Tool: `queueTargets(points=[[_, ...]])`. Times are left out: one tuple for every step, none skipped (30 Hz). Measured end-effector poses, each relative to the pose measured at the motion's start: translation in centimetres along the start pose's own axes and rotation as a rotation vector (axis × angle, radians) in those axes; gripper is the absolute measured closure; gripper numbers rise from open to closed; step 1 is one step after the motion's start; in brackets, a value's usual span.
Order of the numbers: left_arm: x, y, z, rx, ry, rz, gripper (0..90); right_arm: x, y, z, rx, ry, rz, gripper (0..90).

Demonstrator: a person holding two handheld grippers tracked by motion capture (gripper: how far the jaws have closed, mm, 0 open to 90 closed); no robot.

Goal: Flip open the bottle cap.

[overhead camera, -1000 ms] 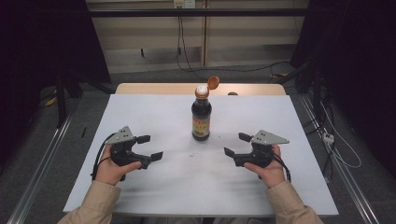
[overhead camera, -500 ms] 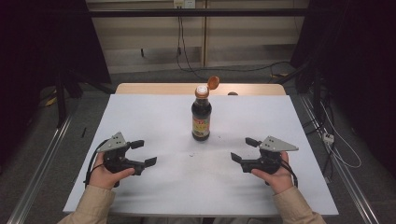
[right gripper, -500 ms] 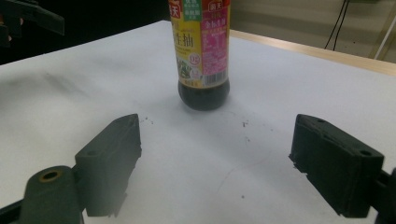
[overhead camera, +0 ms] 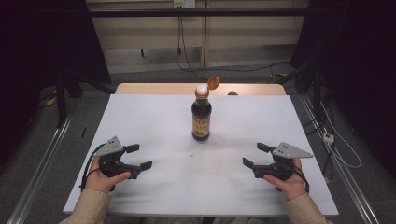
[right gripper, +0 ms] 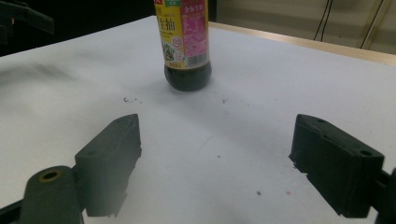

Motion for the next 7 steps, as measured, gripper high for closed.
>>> queueTargets(points=[[-0.03,-0.05,-0.01,-0.001,0.002,0.001,10.5,0.09,-0.09,0.21,0.000,-0.001,-0.003,15.8],[-0.05,-0.06,-0.04,-0.001,0.003,0.000,10.6,0.19,-0.16,0.37,0.002,-0.003,-0.006,15.8],[-0.04,-0.06,-0.07,-0.001,0.003,0.000,10.5,0.31,-0.24,0.52,0.002,-0.008,-0.005,15.8],[-0.02,-0.04,-0.11,-0.002,0.002,-0.002,10.4,0.38,-0.29,0.64,0.003,-0.009,-0.008,15.7],[0.02,0.00,-0.15,0.002,0.002,-0.002,10.4,0.42,-0.34,0.71,0.003,-0.009,-0.010,15.7],[0.04,0.01,-0.19,0.001,0.002,-0.003,10.4,0.45,-0.42,0.76,0.001,-0.009,-0.009,15.7],[0.03,0.01,-0.24,0.000,0.002,-0.006,10.4,0.49,-0.51,0.77,-0.001,-0.009,-0.009,15.7]])
Point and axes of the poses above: each handheld gripper's, and its own axes: z roughly backward along the jaws, y roughly out of its top, x roughly to its right, the point moved 8 cm from there along -z, roughly forward along the jaws, and after that the axes turned 5 degrees about -y, right-handed, at the moved point
